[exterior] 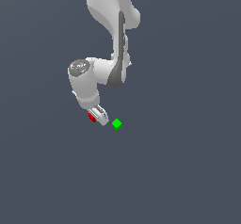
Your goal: Stack the red cube on top of the green cube.
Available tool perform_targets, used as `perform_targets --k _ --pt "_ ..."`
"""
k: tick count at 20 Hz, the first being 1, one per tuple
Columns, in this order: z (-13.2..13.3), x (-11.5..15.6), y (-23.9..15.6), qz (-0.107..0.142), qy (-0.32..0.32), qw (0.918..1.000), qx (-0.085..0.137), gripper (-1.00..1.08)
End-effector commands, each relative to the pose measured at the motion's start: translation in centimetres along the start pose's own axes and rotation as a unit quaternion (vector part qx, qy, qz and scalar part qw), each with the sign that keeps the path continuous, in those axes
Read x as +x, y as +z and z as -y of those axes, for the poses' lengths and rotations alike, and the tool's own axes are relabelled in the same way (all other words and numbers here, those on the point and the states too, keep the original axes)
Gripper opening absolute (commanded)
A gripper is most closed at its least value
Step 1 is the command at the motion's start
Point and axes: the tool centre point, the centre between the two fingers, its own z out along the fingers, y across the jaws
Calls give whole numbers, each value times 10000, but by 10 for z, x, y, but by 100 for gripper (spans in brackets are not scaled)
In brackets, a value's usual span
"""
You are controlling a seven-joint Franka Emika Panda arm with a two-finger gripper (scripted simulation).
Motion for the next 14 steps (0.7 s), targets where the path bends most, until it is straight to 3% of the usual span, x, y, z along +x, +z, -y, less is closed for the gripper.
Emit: perform_targets --k 1,8,14 --pt "22 -20 7 -2 -3 10000 2 -100" --pt "69 -58 23 1 -2 10000 3 -100" --pt "87 -71 28 1 -2 10000 3 -100"
